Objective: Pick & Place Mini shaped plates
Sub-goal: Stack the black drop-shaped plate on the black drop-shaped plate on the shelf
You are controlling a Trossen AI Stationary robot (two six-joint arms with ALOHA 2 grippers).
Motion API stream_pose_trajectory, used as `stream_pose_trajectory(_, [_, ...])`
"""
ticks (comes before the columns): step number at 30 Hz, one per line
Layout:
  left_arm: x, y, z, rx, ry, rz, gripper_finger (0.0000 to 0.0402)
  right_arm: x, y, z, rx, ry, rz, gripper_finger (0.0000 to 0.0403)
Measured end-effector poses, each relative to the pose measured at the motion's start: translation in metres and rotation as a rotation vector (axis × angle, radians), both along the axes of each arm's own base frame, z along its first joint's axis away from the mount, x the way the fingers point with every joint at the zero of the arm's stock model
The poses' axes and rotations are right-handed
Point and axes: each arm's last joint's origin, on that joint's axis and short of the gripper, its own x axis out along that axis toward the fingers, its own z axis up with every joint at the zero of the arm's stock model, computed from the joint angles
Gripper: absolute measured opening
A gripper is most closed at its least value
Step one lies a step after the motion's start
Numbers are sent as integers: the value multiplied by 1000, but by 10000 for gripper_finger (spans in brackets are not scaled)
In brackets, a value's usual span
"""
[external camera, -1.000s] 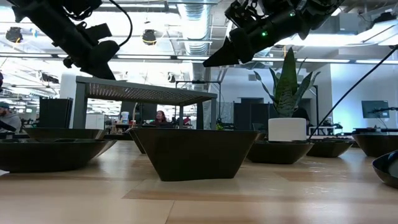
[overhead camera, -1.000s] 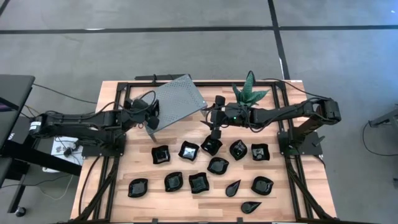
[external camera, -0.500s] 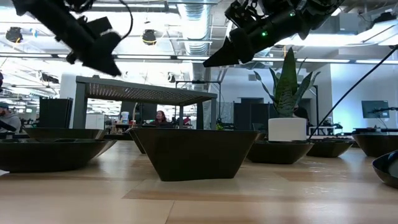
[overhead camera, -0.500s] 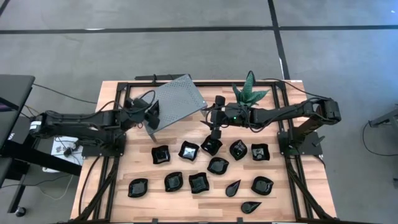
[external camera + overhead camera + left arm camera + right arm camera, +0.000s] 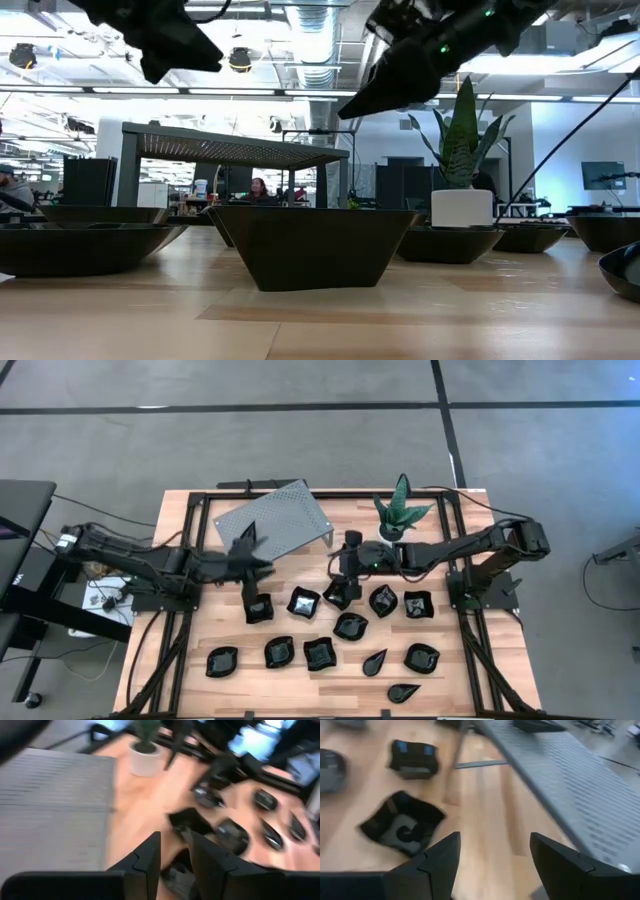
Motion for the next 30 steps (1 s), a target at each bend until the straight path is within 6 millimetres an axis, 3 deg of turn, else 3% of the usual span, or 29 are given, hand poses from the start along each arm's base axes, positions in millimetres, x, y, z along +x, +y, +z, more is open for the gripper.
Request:
stream_pose_trajectory(6, [14,-22,-9,-2,-6,-87,102,-6,38,-5,49,53,91,234])
stream_pose_trajectory(15, [23,-27,-21,15,47,-92,102,-37,88,-27,221,346,119,234])
stream_pose_trajectory(21, [24,-28,-23,-1,51,-85,102,-57,106,-37,376,553,148,234])
stream_pose_trajectory(25, [24,-27,-22,-7,48,-83,102,-62,114,-39,509,616,177,234])
stream_pose_trajectory(30, [24,-27,-22,-8,46,-82,102,-65,125,-41,532,618,194,234])
